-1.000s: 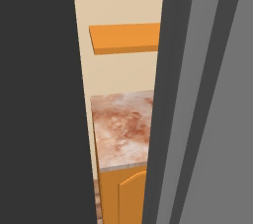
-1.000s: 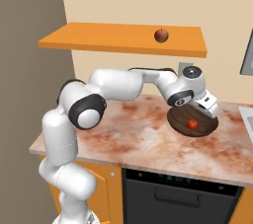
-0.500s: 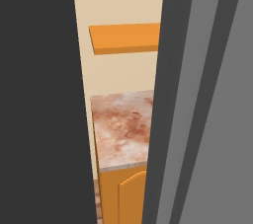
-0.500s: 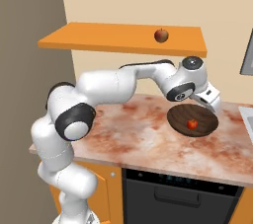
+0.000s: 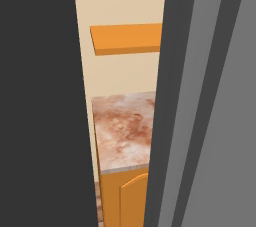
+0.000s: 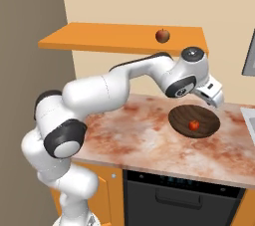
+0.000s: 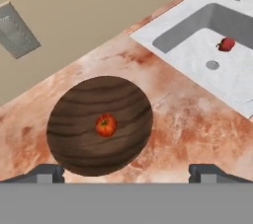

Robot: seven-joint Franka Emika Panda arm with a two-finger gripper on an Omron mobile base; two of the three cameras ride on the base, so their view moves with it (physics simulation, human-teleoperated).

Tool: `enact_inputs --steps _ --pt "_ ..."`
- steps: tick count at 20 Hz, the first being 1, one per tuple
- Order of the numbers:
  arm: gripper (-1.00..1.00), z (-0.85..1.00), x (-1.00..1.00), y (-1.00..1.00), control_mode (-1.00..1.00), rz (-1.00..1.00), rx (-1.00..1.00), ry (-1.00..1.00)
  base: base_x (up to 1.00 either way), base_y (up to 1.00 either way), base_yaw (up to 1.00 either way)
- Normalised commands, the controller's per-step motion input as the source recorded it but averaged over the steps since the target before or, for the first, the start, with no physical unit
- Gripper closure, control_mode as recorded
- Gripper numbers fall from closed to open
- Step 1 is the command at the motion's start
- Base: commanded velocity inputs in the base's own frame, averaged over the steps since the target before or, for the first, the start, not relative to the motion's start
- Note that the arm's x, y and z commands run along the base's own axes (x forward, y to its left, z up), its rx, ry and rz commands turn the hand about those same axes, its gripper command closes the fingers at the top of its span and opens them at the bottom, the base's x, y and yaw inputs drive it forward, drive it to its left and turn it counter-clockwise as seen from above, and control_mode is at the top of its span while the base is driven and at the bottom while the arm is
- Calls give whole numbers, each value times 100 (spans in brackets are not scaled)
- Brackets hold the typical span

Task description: Pick the apples from the cabinet and place them in one bowl. Pick the bell pepper from the sink and place it in the other bowl.

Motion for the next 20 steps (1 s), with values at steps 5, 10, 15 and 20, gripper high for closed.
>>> enact_inputs --steps 5,10,15,20 --pt "-100 40 -24 22 -100 18 0 -1 0 0 0" --pt "-100 33 -20 25 -100 24 -8 -9 0 0 0" --pt "-100 34 -16 27 -100 15 -14 -18 0 0 0" --pt "-100 31 -10 33 -100 10 -9 -19 0 0 0"
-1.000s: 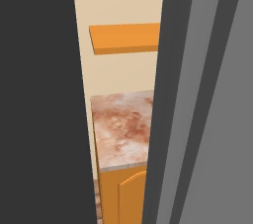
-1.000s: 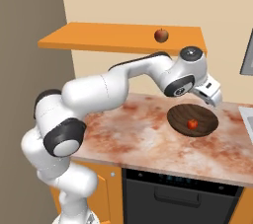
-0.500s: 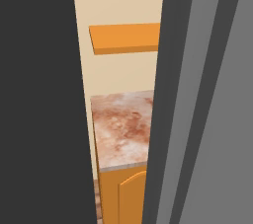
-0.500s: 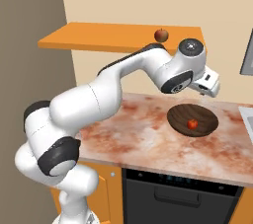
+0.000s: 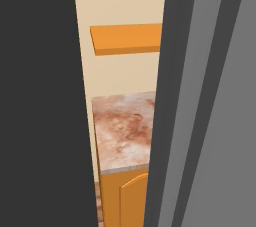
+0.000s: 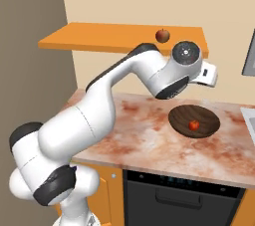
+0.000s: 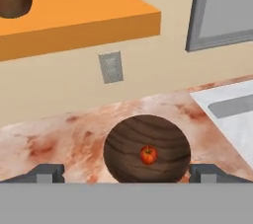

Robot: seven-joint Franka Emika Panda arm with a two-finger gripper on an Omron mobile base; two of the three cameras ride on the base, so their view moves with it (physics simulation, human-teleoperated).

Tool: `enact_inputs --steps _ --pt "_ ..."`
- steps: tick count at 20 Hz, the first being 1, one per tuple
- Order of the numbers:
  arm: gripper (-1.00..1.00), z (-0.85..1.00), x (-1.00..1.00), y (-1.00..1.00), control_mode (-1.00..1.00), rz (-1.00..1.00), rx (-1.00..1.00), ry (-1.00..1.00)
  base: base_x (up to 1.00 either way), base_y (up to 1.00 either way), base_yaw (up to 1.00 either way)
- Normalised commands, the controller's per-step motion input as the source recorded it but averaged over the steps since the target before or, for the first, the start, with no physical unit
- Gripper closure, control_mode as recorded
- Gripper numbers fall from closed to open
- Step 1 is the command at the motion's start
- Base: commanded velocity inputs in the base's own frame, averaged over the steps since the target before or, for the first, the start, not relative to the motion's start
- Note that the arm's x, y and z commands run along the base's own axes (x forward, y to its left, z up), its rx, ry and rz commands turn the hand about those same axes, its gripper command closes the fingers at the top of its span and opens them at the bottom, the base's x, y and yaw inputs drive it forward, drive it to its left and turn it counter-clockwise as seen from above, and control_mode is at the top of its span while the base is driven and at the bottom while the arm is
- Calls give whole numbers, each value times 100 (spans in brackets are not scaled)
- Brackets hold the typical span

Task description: Pick the apples from the cabinet and place them in one bowl. Pick the bell pepper from the sink and place it in the other bowl.

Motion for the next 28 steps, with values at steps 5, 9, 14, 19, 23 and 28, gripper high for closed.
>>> enact_inputs --steps 5,9,14,19,23,28 --pt "-100 23 -2 39 -100 9 -2 -8 0 0 0" --pt "-100 24 0 36 -100 6 0 -1 0 0 0" --pt "-100 35 0 29 -100 4 0 0 0 0 0" --pt "-100 34 0 27 -100 3 0 0 0 0 0" --pt "-100 24 4 28 -100 4 0 3 0 0 0" --pt "-100 21 8 32 -100 2 0 7 0 0 0"
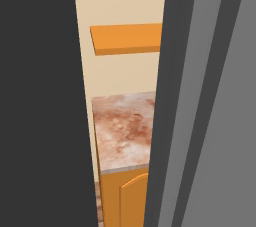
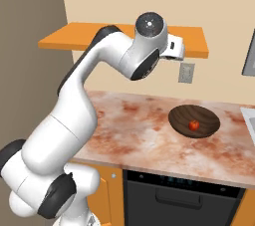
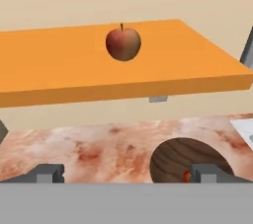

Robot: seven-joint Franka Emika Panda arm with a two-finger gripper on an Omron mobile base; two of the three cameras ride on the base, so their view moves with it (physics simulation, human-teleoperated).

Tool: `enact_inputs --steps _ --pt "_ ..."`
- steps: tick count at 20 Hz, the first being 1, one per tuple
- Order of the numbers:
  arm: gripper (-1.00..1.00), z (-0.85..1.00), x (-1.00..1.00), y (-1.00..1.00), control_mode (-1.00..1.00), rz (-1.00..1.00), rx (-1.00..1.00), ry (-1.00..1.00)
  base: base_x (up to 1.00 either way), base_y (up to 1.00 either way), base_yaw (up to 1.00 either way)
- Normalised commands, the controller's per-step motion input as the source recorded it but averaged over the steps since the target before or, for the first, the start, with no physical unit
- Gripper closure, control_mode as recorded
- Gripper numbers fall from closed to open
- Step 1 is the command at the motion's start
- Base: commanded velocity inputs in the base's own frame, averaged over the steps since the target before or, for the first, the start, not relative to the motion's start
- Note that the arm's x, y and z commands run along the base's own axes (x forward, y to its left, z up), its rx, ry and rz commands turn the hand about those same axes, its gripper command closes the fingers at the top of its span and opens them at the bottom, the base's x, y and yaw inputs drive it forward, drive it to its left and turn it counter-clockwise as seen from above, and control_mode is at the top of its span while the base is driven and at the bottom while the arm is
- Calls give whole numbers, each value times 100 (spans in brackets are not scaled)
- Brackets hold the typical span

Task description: Pick the apples from the cabinet and place them in one bowl. Pick the bell pepper from the sink and place it in the other bowl.

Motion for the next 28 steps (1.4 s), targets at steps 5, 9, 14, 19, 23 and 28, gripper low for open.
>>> enact_inputs --steps 5,9,14,19,23,28 --pt "-100 13 18 36 -100 3 0 10 0 0 0" --pt "-100 2 29 29 -100 1 0 2 0 0 0" --pt "-100 0 36 12 -100 0 0 0 0 0 0" --pt "-100 0 30 0 -100 0 0 2 0 0 0" --pt "-100 0 31 0 -100 0 0 4 0 0 0" --pt "-100 0 29 0 -100 -1 -1 5 0 0 0"
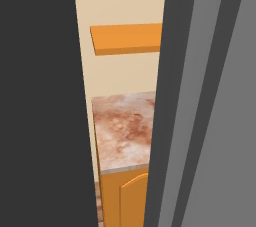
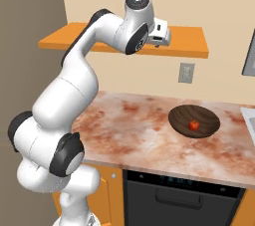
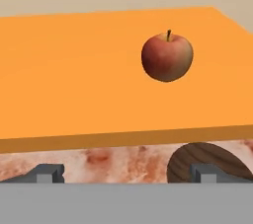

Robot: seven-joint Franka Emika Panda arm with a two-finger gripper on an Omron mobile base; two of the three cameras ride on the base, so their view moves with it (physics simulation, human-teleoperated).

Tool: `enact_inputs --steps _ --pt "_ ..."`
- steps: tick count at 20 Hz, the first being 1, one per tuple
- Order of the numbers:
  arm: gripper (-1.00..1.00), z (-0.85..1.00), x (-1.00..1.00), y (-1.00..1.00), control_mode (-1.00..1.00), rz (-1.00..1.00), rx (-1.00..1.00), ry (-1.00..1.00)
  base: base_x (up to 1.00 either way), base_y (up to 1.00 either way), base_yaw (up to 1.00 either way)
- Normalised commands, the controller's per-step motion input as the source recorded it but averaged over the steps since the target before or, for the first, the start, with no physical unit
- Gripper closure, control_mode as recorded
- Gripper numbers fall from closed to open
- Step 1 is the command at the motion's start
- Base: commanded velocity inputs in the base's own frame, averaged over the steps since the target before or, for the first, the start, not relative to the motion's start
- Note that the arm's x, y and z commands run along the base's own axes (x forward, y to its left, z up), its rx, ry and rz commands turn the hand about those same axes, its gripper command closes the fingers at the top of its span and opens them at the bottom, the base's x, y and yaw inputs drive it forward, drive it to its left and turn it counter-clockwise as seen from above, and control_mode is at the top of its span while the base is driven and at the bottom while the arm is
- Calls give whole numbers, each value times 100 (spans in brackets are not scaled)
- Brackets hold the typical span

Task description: Pick the apples from the cabinet and place them in one bowl. Pick the bell pepper from the sink and place it in the other bowl.

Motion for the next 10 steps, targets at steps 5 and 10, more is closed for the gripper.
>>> enact_inputs --steps 5,10 --pt "-100 3 22 -9 -100 -6 -3 10 0 0 0" --pt "-100 3 18 -11 -100 -5 0 5 0 0 0"
